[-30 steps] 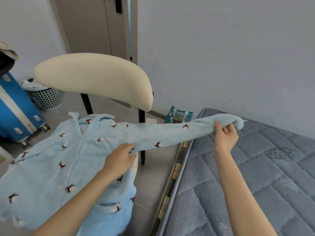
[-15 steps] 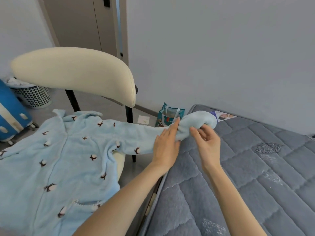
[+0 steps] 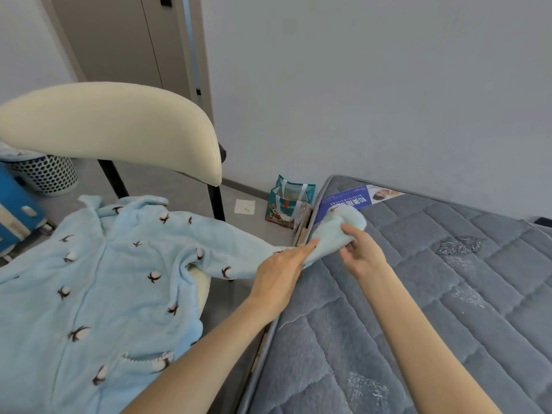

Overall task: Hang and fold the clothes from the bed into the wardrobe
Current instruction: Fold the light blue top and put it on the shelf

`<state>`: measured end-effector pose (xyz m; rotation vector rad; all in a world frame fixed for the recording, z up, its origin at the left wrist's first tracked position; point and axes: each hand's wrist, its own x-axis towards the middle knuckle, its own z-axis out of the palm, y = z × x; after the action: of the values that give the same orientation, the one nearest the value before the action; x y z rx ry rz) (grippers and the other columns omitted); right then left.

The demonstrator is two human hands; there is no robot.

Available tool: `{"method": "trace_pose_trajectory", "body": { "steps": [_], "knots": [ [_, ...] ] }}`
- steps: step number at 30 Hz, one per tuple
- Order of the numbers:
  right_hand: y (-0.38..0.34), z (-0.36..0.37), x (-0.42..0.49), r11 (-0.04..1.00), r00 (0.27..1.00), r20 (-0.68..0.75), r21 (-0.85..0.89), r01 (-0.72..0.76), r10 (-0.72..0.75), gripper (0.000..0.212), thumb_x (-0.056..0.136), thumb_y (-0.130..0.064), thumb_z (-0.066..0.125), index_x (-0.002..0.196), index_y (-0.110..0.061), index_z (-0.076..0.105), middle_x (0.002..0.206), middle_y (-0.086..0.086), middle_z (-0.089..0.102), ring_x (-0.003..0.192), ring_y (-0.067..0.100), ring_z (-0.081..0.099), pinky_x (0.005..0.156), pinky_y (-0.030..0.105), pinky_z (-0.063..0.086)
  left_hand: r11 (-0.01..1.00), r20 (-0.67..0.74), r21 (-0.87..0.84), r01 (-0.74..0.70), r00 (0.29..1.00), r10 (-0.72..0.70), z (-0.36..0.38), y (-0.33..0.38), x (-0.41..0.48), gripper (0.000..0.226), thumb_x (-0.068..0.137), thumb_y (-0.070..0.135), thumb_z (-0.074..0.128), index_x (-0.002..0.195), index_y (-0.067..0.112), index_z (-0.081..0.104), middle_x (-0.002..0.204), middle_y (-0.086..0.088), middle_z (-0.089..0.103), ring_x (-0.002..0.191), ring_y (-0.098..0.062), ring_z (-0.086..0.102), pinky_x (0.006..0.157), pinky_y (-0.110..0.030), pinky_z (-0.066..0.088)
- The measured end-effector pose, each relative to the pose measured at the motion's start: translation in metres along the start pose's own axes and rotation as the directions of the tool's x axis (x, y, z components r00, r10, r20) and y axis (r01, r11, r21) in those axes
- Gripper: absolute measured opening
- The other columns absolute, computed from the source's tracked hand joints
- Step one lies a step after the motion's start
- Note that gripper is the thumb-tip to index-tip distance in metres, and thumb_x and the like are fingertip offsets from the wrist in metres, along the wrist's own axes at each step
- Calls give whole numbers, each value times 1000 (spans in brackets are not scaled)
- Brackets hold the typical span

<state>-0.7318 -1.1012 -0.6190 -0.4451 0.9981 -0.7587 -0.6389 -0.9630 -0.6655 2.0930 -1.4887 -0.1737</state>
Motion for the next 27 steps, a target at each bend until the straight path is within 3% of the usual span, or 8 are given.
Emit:
{"method": "trace_pose_trajectory", "body": {
  "steps": [6, 9, 12, 15, 20, 22, 25, 27],
  "knots": [
    [6, 17, -26, 954, 938, 203, -46, 295, -280, 14, 88, -2, 65, 102, -4, 64, 102, 8, 68, 89, 16, 67, 68, 25, 58, 970, -96, -174, 172, 977, -190, -8, -12, -3, 45, 103, 21, 40, 146, 34, 35, 106, -7, 70, 89, -21, 63, 65, -26, 42],
    [33, 46, -41, 864, 881, 331, -262, 429, -337, 11, 87, -7, 68, 97, -8, 63, 90, 3, 66, 87, 16, 65, 79, 32, 55, 952, -38, -246, 184, 979, -199, -21, -31, -13, 50, 101, 28, 45, 149, 33, 31, 122, 0, 65, 106, -20, 61, 83, -34, 51],
    [65, 84, -50, 747, 827, 446, -405, 526, -341, 11, 85, -14, 71, 90, -12, 62, 78, -2, 61, 76, 10, 60, 68, 24, 54, 903, -48, -349, 253, 957, -286, -39, -59, -30, 51, 98, 31, 50, 145, 37, 33, 127, 11, 61, 116, -13, 57, 92, -34, 49],
    [104, 125, -58, 682, 779, 567, -459, 569, -269, 21, 87, -18, 70, 99, -3, 62, 82, 1, 61, 76, 9, 60, 69, 24, 55, 847, -35, -406, 343, 920, -390, -64, -96, -50, 58, 96, 32, 52, 148, 40, 26, 128, 14, 58, 115, -7, 56, 93, -24, 47],
    [175, 200, -72, 636, 713, 693, -504, 584, -105, 19, 88, -20, 69, 92, -5, 58, 76, -4, 54, 67, 1, 53, 62, 15, 46, 756, -68, -485, 440, 843, -534, -114, -162, -85, 63, 94, 37, 55, 145, 50, 19, 105, 27, 50, 87, 14, 53, 68, -2, 42],
    [211, 233, -76, 591, 685, 728, -539, 600, -32, 18, 88, -23, 70, 94, -12, 57, 82, -6, 56, 72, 3, 53, 66, 18, 45, 712, -78, -529, 461, 809, -582, -130, -192, -98, 67, 93, 33, 57, 147, 47, 19, 110, 26, 51, 91, 12, 55, 73, -5, 46],
    [249, 264, -77, 565, 686, 726, -588, 578, 54, 22, 90, -25, 67, 102, -12, 54, 94, -2, 56, 83, 11, 54, 77, 27, 48, 662, -96, -591, 460, 776, -624, -142, -221, -109, 69, 93, 18, 60, 148, 37, 23, 125, 16, 51, 105, 1, 56, 88, -25, 53],
    [277, 284, -78, 573, 681, 718, -621, 535, 143, 20, 92, -22, 63, 102, -10, 51, 93, 1, 53, 84, 14, 52, 78, 30, 46, 635, -121, -613, 471, 738, -664, -151, -247, -117, 68, 92, 12, 60, 142, 41, 25, 120, 22, 50, 105, 3, 54, 84, -19, 52]
  ]
}}
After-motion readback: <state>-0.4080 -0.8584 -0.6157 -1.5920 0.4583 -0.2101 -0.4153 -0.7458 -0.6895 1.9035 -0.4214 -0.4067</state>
